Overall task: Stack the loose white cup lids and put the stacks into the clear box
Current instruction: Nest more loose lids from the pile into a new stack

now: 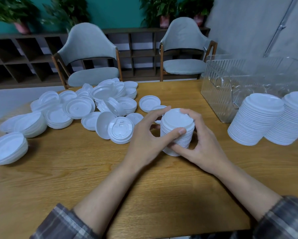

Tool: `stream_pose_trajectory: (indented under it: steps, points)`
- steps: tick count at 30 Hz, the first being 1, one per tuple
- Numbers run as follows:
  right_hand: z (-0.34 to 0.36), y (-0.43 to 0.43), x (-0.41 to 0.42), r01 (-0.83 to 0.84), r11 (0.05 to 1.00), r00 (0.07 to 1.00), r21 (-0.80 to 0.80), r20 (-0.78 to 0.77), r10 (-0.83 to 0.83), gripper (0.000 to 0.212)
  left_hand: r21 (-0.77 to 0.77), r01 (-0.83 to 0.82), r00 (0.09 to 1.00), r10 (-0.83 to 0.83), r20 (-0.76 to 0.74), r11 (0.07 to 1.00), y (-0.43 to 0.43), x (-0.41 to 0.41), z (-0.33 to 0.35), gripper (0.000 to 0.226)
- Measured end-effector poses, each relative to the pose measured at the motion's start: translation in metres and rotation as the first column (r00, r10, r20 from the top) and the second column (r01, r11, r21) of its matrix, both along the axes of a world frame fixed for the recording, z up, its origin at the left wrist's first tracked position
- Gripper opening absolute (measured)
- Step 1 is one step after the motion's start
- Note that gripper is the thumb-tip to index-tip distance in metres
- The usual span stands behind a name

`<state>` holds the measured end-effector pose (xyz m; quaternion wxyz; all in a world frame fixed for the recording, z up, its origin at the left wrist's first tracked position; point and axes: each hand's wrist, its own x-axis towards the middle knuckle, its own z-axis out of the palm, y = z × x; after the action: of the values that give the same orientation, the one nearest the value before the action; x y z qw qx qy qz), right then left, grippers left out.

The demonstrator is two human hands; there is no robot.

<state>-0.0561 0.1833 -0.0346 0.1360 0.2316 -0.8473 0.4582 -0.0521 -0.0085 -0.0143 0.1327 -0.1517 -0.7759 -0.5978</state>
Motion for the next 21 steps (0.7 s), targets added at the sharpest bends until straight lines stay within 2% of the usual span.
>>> stream_pose_trajectory:
  steps: [4,6,8,11,13,16,21]
  points:
    - [-0.001,0.005,-0.003,0.044,0.998,0.998,-0.042,-0.039,-0.046,0.085,-0.060,0.044,0.999,-0.046,-0.019,0.997,-0.007,-0.004,-0.009,0.057]
    - [-0.003,0.008,-0.005,0.094,0.991,0.995,-0.092,-0.032,-0.097,0.084,-0.096,0.012,1.000,-0.015,-0.026,0.995,-0.009,-0.007,-0.013,0.051]
    - [-0.004,0.011,-0.007,0.142,0.981,0.989,-0.134,-0.021,-0.146,0.085,-0.199,-0.059,0.997,0.049,-0.057,0.978,-0.012,-0.012,-0.021,0.044]
    - [-0.004,0.015,-0.011,0.199,0.967,0.978,-0.162,-0.024,-0.205,0.085,-0.463,-0.113,0.991,0.065,-0.118,0.879,-0.013,-0.022,-0.035,0.046]
    - [-0.005,0.017,-0.014,0.233,0.958,0.970,-0.166,-0.032,-0.241,0.085,-0.581,-0.110,0.992,0.052,-0.116,0.807,-0.011,-0.026,-0.040,0.050]
    - [-0.003,0.018,-0.016,0.260,0.952,0.963,-0.160,-0.033,-0.268,0.085,-0.665,-0.166,0.980,0.045,-0.195,0.728,-0.006,-0.033,-0.039,0.048]
    - [-0.002,0.020,-0.018,0.261,0.955,0.964,-0.141,-0.022,-0.267,0.086,-0.729,-0.248,0.958,0.048,-0.283,0.638,0.000,-0.053,-0.034,0.028]
